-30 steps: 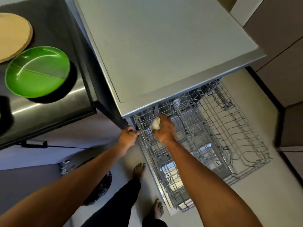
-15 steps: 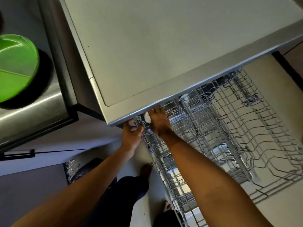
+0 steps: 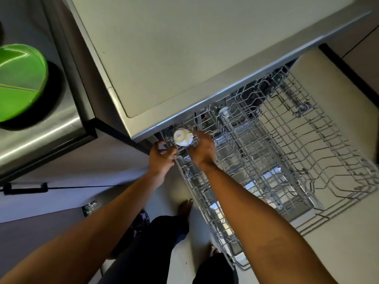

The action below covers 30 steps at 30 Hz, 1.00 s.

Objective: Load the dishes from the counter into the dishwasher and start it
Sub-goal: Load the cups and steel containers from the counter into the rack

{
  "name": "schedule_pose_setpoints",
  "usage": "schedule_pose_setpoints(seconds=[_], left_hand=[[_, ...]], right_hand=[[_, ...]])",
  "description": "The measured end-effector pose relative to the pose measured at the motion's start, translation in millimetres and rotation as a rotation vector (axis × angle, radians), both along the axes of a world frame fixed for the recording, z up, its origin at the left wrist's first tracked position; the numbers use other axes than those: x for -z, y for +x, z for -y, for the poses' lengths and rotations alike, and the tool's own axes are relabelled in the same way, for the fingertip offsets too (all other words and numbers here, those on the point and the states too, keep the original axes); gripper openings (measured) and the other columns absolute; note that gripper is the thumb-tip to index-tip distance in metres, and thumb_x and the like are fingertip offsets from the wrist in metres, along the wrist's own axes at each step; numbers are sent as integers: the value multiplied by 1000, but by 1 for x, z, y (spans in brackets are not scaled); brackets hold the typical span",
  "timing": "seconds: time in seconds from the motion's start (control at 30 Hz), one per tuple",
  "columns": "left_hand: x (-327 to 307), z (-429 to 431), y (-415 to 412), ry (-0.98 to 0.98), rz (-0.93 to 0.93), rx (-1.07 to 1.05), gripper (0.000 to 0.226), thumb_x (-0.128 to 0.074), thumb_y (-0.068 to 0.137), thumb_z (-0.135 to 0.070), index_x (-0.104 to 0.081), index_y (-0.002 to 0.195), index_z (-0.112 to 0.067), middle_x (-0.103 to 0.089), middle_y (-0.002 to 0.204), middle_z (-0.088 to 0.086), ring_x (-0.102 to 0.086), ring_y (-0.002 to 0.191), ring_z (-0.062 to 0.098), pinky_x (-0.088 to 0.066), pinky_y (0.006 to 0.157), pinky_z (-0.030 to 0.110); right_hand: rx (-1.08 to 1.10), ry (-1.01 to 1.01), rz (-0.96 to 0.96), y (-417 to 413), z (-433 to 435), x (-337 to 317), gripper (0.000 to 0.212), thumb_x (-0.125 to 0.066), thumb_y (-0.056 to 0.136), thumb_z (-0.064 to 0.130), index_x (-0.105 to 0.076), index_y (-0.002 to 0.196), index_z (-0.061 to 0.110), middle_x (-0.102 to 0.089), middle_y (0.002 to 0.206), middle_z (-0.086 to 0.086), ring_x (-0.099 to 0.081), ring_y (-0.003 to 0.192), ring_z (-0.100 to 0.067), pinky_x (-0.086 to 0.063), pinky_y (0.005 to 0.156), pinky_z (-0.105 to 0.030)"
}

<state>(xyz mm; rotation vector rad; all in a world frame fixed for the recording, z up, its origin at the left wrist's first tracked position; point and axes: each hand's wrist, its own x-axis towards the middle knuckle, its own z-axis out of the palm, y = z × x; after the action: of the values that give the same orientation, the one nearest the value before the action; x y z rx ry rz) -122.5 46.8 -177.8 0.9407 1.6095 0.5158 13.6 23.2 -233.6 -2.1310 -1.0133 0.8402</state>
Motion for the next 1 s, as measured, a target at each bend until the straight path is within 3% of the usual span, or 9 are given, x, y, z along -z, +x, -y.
schedule_pose_setpoints(seconds=[0.07,0.17,0.3,0.43,0.5,0.57,0.8,0.87,1.0], left_hand=[[-11,5,-4,-17,27,24,22,-66,93,-10,-55,112,-13,-61,72,0,-56,63,9,-43,49,20],[-28,17,-19,-16,9,124,8,-56,98,-8,-60,103,-12,-61,78,3,-59,60,11,-42,44,14],[-59,43,-45,48,-76,259,20,-46,99,0,-61,87,-8,-62,76,11,-60,48,5,-45,43,13],[-78,70,-90,174,-237,378,15,-66,88,-13,-67,82,-26,-71,84,10,-70,73,24,-60,71,44],[-95,87,-113,237,-336,432,20,-66,85,-18,-65,77,-35,-70,78,1,-68,77,24,-55,68,34],[-115,107,-131,291,-398,439,18,-64,89,-15,-66,82,-31,-67,77,-4,-65,76,20,-46,64,26],[-151,191,-257,339,-517,200,8,-65,83,-22,-69,84,-29,-71,77,1,-67,74,21,-49,70,31],[-164,217,-306,372,-571,94,18,-58,76,-29,-73,86,-24,-73,79,2,-68,76,21,-50,72,32],[-180,276,-409,351,-661,-156,12,-65,85,-14,-74,92,-16,-73,84,8,-69,81,26,-55,78,39]], right_hand=[[127,-108,-140,3,13,-16,38,-69,86,17,-66,122,27,-70,121,-5,-64,111,-26,-55,89,-37],[154,-219,-197,6,39,-39,27,-60,87,20,-69,109,32,-72,111,-3,-67,99,-27,-52,81,-30],[39,-214,-178,2,74,-75,16,-67,89,22,-70,102,29,-73,105,0,-69,90,-23,-53,75,-28],[-72,-201,-92,-8,102,-116,12,-68,89,26,-70,101,29,-74,100,2,-68,90,-23,-47,72,-26],[-148,-167,-38,-18,113,-134,9,-67,89,24,-70,96,28,-74,101,0,-67,92,-25,-51,76,-29],[-218,-141,-6,-29,121,-152,10,-65,88,21,-71,92,28,-74,102,-3,-67,95,-29,-56,84,-36],[-515,-116,139,-113,142,-187,16,-62,83,20,-74,93,24,-75,98,-3,-68,96,-30,-55,80,-35],[-633,-96,181,-154,141,-198,17,-62,84,23,-74,96,26,-75,101,-5,-68,100,-31,-55,83,-35],[-899,-23,206,-254,140,-218,17,-65,86,23,-75,100,26,-75,101,-5,-67,101,-29,-52,85,-34]])
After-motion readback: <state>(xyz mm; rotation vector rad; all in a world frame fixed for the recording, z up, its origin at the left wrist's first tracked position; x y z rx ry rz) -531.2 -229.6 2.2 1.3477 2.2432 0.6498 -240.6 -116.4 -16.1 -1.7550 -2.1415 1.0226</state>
